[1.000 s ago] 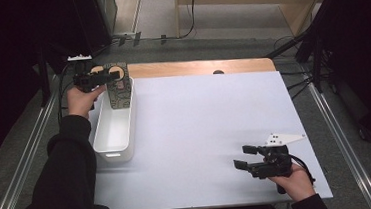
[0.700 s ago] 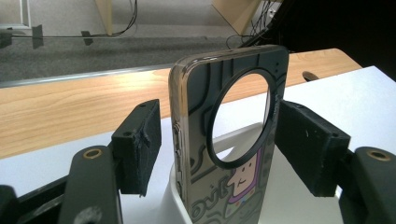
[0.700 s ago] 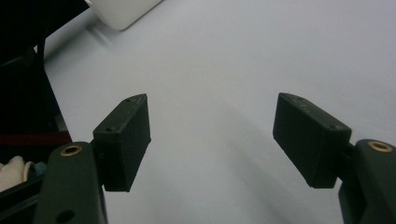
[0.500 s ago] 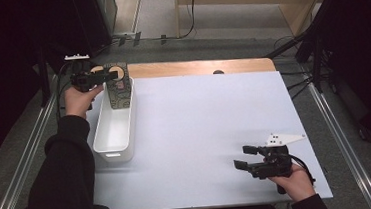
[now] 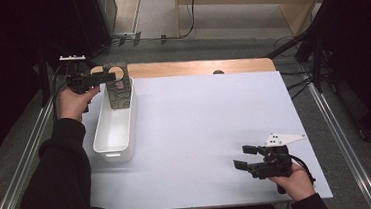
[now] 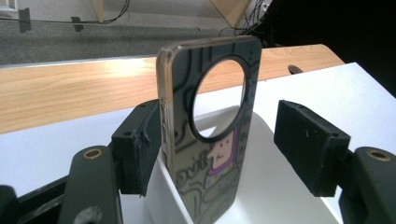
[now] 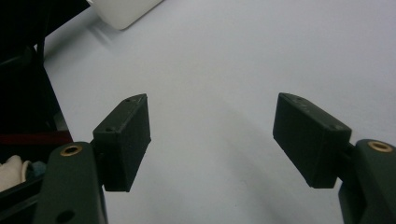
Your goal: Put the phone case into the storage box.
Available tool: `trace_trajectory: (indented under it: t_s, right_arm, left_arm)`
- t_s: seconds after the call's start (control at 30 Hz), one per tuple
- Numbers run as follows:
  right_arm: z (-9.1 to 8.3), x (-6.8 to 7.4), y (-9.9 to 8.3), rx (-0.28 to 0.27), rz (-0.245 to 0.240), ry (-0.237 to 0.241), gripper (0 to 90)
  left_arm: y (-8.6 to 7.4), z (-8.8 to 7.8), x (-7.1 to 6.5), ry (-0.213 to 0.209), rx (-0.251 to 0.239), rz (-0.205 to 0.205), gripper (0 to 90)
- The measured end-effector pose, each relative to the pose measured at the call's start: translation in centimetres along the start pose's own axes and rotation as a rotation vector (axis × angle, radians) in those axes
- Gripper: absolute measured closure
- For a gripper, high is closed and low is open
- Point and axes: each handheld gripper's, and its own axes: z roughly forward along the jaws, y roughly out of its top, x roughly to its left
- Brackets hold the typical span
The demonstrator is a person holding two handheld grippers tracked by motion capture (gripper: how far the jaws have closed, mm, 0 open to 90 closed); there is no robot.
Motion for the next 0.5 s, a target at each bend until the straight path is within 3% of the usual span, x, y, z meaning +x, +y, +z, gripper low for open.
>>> trace_trajectory:
  t_s: [0.13, 0.5]
  right_arm:
    - [0.0, 0.1, 0.2, 0.001, -0.004, 0.001, 26.5]
    - [0.4, 0.1, 0.9, 0.003, -0.031, 0.004, 26.5]
  left_arm:
    - [-0.2, -0.8, -0.5, -0.001, 0.004, 0.024, 31.8]
    - [-0.8, -2.4, -1.4, 0.001, 0.005, 0.041, 31.7]
